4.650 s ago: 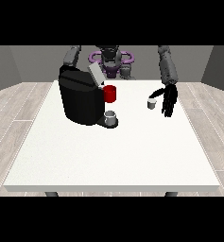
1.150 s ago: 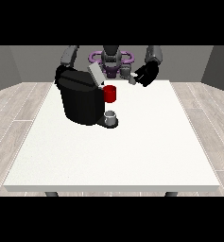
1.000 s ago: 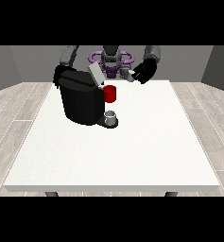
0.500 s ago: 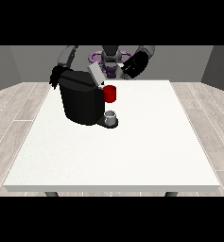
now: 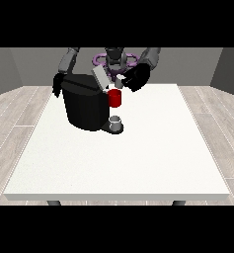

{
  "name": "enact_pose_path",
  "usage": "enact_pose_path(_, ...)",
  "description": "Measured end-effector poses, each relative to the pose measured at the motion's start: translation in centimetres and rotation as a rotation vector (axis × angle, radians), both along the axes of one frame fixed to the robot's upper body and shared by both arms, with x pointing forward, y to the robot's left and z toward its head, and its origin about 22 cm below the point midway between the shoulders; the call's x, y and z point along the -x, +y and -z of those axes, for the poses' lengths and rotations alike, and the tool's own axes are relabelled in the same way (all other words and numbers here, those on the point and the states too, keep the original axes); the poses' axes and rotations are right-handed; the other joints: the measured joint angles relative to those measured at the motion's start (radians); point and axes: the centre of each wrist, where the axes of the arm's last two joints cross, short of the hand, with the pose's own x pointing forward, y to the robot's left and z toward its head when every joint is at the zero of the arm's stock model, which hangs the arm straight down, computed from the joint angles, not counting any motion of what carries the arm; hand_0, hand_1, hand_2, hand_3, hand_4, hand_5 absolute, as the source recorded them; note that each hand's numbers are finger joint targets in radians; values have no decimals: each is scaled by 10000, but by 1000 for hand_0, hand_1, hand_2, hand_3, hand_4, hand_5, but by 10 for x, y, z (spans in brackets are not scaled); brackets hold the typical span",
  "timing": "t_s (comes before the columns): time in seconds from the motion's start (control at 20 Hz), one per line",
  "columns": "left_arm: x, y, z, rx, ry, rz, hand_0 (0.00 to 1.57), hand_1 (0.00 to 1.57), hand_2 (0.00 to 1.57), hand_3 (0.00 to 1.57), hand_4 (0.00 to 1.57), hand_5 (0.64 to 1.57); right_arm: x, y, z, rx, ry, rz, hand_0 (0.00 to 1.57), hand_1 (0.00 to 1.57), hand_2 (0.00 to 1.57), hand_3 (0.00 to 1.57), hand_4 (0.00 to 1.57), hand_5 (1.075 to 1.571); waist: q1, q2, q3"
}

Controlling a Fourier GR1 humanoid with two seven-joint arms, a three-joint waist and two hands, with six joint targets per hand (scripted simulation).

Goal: Insert the coffee pod into the coffee machine and close the lid

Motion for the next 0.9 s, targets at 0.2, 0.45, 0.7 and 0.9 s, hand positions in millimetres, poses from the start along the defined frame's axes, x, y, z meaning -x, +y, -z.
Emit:
enact_pose_path(0.2,-5,8,-23,268,-406,-314,1506,1506,1501,1431,604,1571,-9,4,-7,4,-363,-330,0,0,0,0,305,1571,-151,450,2)
enact_pose_path(0.45,-8,9,-48,522,-739,-482,1438,1438,1475,1389,595,1571,-15,3,-6,-16,-617,-347,0,0,0,0,202,1571,-219,903,0)
enact_pose_path(0.7,-9,18,-66,508,-875,-599,1422,1422,1461,1333,634,1571,-28,4,-18,127,-836,-433,0,0,0,0,188,1571,-334,1244,9)
enact_pose_path(0.9,-9,26,-74,147,-1084,-589,1523,1523,1529,1442,698,1571,-37,9,-27,145,-919,-493,0,0,0,0,263,1571,-409,1455,14)
